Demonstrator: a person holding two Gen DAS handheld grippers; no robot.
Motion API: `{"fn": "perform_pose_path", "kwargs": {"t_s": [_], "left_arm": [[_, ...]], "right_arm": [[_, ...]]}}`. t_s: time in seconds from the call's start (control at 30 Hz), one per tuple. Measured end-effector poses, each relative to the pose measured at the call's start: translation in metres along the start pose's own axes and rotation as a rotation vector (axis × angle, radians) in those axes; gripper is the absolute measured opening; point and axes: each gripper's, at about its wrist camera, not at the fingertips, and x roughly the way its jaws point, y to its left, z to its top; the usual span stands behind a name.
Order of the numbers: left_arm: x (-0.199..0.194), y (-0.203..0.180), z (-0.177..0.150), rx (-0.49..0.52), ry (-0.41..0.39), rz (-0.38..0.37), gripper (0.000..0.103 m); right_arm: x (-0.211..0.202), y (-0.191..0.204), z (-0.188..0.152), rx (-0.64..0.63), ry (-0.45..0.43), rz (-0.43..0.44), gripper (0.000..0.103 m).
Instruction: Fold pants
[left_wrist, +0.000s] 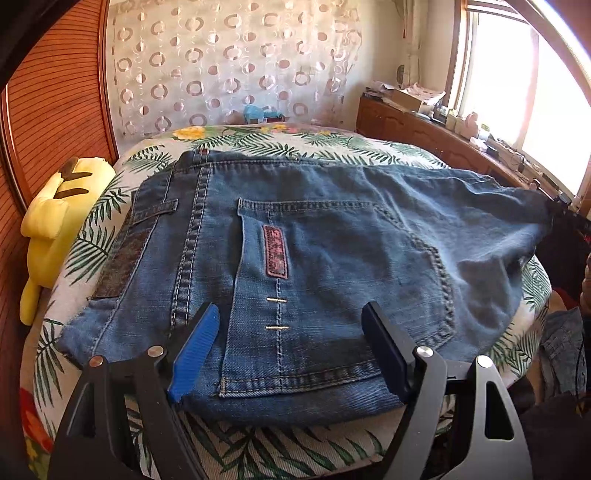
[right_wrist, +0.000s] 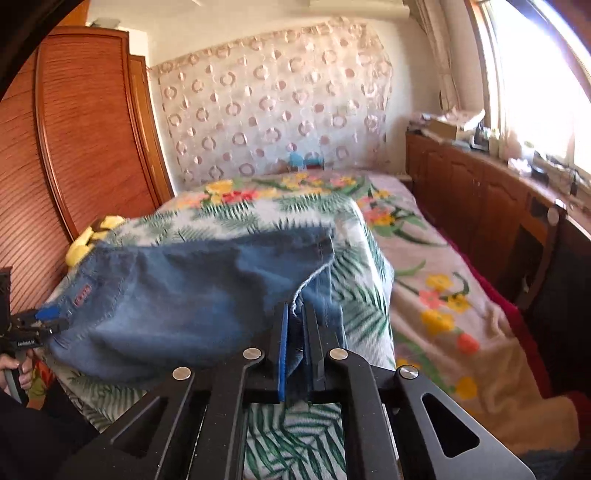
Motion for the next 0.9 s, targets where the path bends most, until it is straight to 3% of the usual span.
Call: {"fn": "perform_pose_path", "kwargs": {"t_s": [0.33, 0.7, 0.9], "left_arm": [[-0.025, -0.003, 0.011, 0.012, -0.060, 0.000, 0.080], [-0.048, 0.018, 0.014, -0.021, -0.109, 0.029, 0.080], [-0.056, 0.030, 0.013, -0.052, -0.126, 0.038, 0.080]], "right_arm": [[-0.017, 0.048, 0.043, -0.111, -0.097, 0.110, 0.005], [-0.020, 0.165, 0.090, -0.299, -0.179, 0.355, 0.005], [-0.020, 0.193, 0.097, -0.335, -0.165, 0.443, 0.005]]}}
